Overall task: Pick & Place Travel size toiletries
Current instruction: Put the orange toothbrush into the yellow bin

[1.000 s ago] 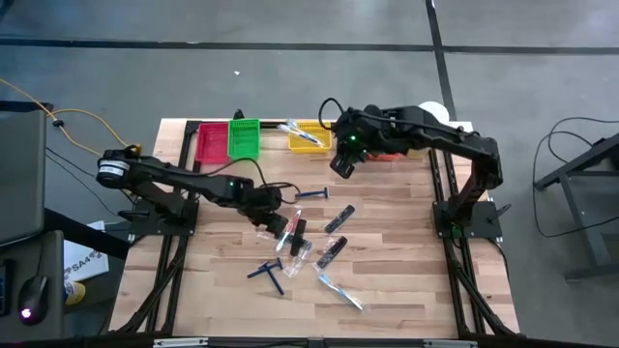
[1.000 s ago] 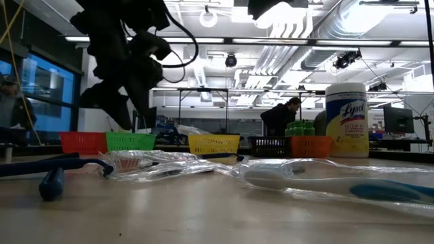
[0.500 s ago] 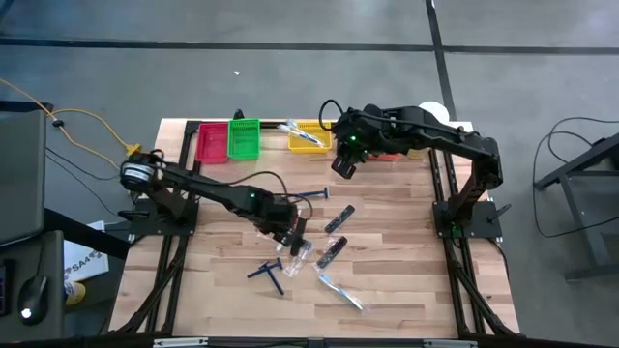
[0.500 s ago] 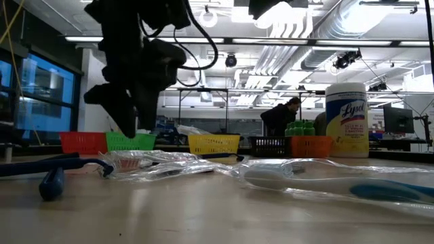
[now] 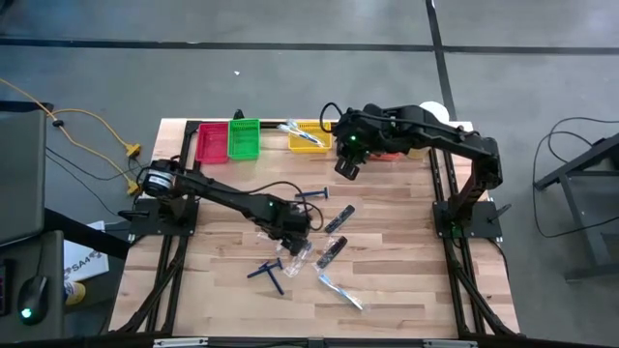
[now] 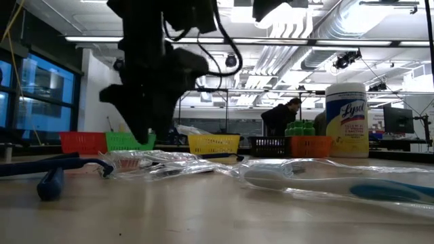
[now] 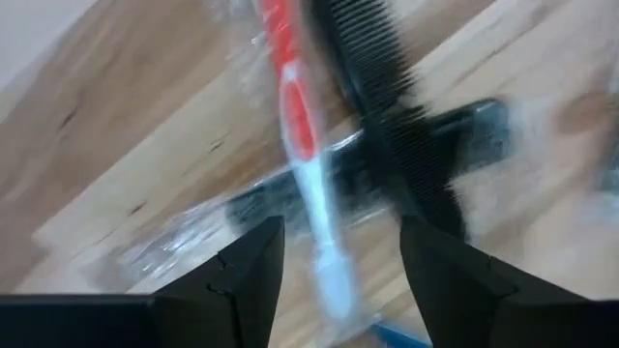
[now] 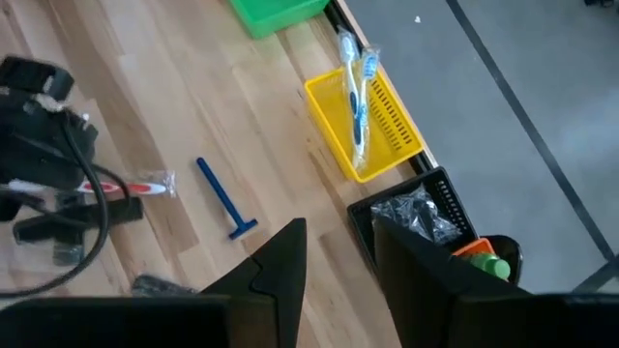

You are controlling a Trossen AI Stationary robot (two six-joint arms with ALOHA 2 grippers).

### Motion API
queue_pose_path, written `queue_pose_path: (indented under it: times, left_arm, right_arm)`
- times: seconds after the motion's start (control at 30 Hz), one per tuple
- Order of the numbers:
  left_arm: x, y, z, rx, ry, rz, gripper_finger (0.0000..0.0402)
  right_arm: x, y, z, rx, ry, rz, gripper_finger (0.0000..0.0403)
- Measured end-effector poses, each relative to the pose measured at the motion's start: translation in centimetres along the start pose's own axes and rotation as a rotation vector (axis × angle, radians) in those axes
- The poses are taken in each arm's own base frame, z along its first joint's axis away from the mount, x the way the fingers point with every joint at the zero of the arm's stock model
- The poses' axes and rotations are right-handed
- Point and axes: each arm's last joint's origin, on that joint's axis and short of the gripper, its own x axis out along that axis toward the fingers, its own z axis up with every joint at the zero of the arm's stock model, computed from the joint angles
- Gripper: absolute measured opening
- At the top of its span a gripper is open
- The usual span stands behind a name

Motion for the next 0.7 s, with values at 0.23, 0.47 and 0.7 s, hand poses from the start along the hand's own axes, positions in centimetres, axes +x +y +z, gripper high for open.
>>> queue_pose_path:
  times: [0.23, 0.47, 0.7]
  left_arm:
    - [1.6, -0.5, -0.6, -0.026, 0.024, 0.026, 0.0197]
    - [2.3, -0.3, -1.2, -0.031, 0.074, 0.069, 0.0197]
    - [2.6, -0.5, -1.2, -0.047, 0.08, 0.055, 0.0172]
  right_arm:
    - [0.0, 0.0, 0.0, -0.026, 0.001, 0.0, 0.0116]
    - [0.0, 0.0, 0.0, -0.066, 0.003, -0.001, 0.0116]
    - [0.0, 0.0, 0.0, -0.088, 0.004, -0.001, 0.0116]
